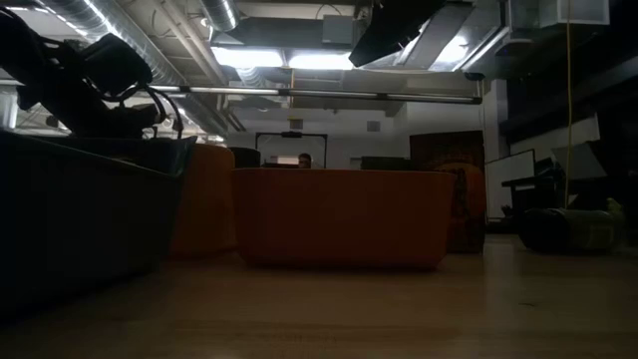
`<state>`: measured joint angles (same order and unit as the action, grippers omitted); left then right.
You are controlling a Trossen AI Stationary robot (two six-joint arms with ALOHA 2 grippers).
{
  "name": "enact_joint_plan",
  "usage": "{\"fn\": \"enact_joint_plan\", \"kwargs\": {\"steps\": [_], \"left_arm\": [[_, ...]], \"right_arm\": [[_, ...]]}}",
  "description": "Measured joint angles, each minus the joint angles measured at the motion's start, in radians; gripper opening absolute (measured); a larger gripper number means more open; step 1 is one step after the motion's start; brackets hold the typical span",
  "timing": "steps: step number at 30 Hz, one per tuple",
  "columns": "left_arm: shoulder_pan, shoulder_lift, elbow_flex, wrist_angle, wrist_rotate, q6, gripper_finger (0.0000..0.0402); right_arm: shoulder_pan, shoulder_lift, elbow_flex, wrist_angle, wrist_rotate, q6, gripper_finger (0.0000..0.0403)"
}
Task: Sort spices by type
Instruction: Put the black seasoning bottle into the bottom yellow bin
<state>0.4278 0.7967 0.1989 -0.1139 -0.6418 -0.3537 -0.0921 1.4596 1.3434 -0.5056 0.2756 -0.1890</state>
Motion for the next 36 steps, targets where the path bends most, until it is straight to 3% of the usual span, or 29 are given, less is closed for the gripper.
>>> {"fn": "enact_joint_plan", "kwargs": {"steps": [7,20,36], "left_arm": [[0.001,0.000,0.000,0.000,0.000,0.024,0.0182],[0.000,-0.014,0.000,-0.005,0.005,0.041,0.0180],[0.000,-0.251,0.009,-0.006,0.005,0.100,0.0183]], "right_arm": [[0.000,0.000,0.000,0.000,0.000,0.000,0.0266],[0.000,0.000,0.000,0.000,0.000,0.000,0.0266],[0.000,0.000,0.000,0.000,0.001,0.000,0.0266]]}}
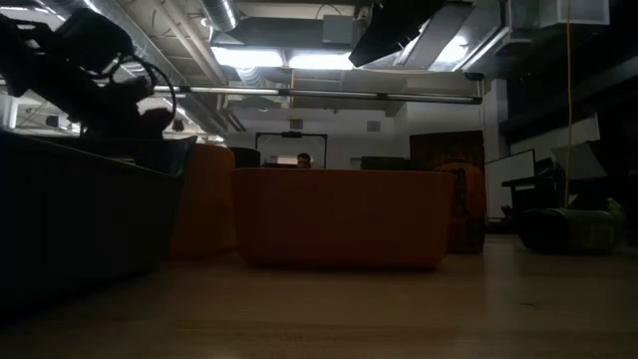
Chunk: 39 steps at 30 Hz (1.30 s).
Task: Sort spices by type
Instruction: Put the black seasoning bottle into the bottom yellow bin
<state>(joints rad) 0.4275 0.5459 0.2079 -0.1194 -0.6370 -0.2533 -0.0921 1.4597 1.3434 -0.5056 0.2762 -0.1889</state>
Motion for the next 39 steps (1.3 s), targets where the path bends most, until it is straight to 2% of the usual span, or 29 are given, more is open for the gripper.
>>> {"fn": "enact_joint_plan", "kwargs": {"steps": [5,16,22,33,39], "left_arm": [[-0.018,-0.078,0.058,0.007,0.080,0.037,0.0181],[-0.135,-0.112,0.107,-0.002,0.453,0.046,0.0185],[-0.231,-0.108,0.107,-0.001,0.591,0.045,0.0186],[-0.423,-0.002,0.107,-0.005,0.614,0.052,0.0186],[-0.465,0.107,0.107,0.003,0.533,0.052,0.0186]], "right_arm": [[0.000,0.000,0.000,0.000,0.000,0.000,0.0266],[0.000,0.000,0.000,0.000,0.000,0.000,0.0266],[0.000,0.000,0.000,0.000,0.000,0.000,0.0266],[0.000,0.000,0.000,0.000,0.000,0.000,0.0266],[0.000,0.000,0.000,0.001,0.000,0.000,0.0266]]}}
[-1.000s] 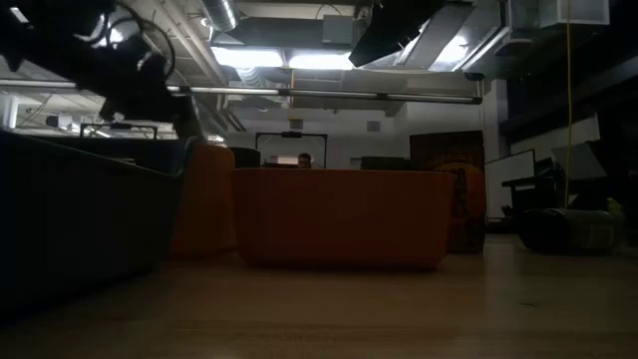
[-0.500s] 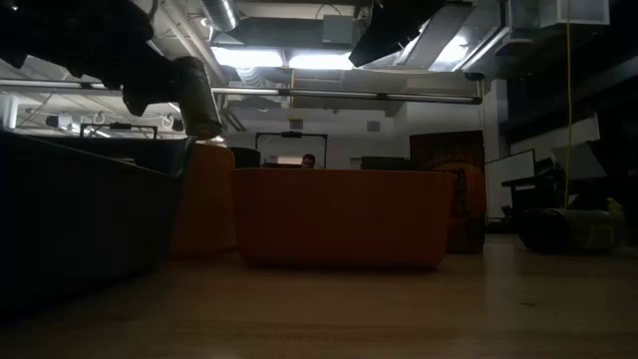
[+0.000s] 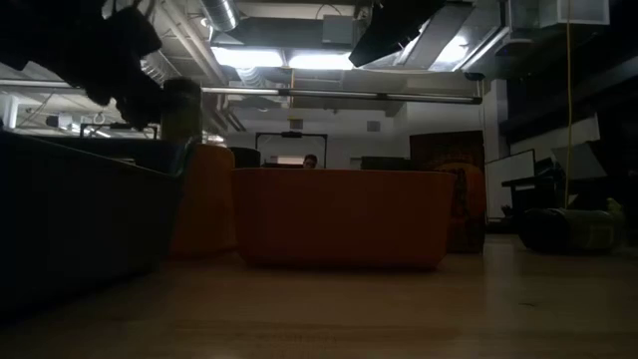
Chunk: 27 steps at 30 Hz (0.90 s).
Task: Sort spices by type
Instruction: Put the black seasoning bottle into the bottom yellow bin
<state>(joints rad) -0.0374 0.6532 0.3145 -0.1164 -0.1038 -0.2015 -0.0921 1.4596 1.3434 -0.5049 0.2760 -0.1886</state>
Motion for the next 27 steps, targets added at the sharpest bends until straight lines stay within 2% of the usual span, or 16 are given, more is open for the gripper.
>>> {"fn": "enact_joint_plan", "kwargs": {"steps": [4,13,19,27], "left_arm": [[-0.005,0.069,0.000,0.020,-0.037,0.002,0.0186],[-0.005,0.204,0.000,0.086,-0.054,0.029,0.0186],[-0.004,0.263,0.000,0.136,-0.061,0.107,0.0186],[-0.004,0.322,0.000,0.133,-0.069,0.107,0.0187]], "right_arm": [[0.000,0.000,0.000,0.000,0.000,0.000,0.0266],[0.000,0.000,0.000,0.000,-0.026,0.000,0.0266],[0.000,0.000,0.000,0.000,-0.026,0.000,0.0266],[0.000,0.000,0.000,0.000,-0.026,0.000,0.0266]]}}
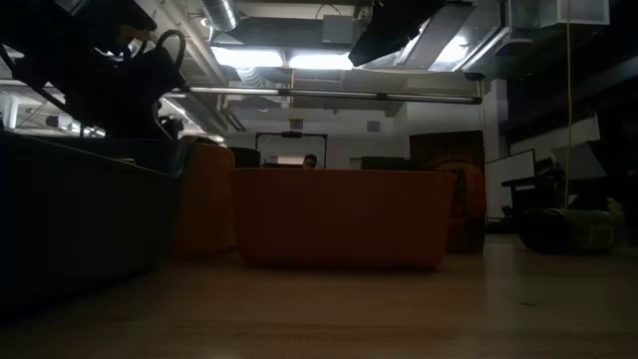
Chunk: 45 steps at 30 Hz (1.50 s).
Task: Sort spices by type
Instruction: Put the black seasoning bottle into the bottom yellow bin
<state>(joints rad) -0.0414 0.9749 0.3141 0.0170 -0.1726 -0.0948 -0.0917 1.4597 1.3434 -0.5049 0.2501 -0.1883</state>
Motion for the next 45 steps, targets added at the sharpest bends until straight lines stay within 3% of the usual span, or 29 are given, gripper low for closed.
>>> {"fn": "enact_joint_plan", "kwargs": {"steps": [28,45], "left_arm": [[0.000,0.032,0.000,0.024,-0.103,-0.014,0.0187],[0.000,0.032,0.000,0.025,-0.105,0.010,0.0187]], "right_arm": [[0.000,0.000,0.000,0.000,-0.001,0.000,0.0266],[0.000,0.000,0.000,0.000,-0.001,0.000,0.0266]]}}
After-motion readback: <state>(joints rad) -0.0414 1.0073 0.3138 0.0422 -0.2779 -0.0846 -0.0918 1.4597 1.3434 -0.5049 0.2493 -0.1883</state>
